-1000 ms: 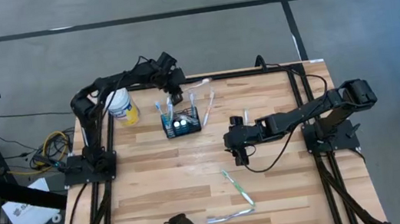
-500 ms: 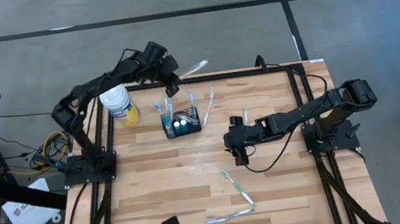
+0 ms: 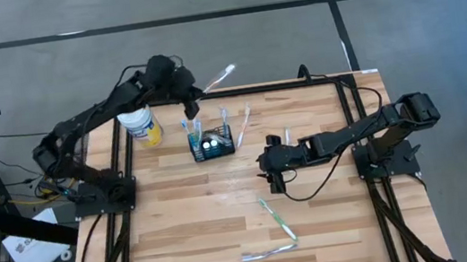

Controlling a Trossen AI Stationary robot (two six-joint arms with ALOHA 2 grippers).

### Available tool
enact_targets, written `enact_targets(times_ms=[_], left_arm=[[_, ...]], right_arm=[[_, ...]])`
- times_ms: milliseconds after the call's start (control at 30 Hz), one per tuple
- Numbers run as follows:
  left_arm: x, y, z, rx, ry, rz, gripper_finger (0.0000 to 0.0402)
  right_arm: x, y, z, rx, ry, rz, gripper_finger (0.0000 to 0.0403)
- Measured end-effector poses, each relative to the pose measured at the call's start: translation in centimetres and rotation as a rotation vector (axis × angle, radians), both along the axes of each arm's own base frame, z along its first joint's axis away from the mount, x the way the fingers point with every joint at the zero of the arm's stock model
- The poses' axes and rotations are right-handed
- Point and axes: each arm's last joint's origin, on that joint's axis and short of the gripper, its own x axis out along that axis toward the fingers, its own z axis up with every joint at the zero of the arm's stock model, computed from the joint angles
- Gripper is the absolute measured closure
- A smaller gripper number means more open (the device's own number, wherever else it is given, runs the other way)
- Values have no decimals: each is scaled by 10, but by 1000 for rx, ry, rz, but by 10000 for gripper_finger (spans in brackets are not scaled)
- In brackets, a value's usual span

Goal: Pick & Place toothbrushing station
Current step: Put the right orange toothbrush into the mesh organizer

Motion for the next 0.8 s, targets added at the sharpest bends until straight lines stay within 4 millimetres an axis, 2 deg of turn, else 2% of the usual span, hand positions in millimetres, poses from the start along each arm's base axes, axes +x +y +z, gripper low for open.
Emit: enact_targets(times_ms=[300, 567, 800], left_arm=[[-31, -52, 5, 63, -308, -13, 392], [-49, -92, -10, 83, -507, -70, 392], [-57, -118, -27, 140, -642, -79, 392]], right_arm=[[4, -2, 5, 18, -66, -19, 189], [11, -1, 14, 34, -188, -20, 189], [18, -4, 25, 47, -325, -30, 189]])
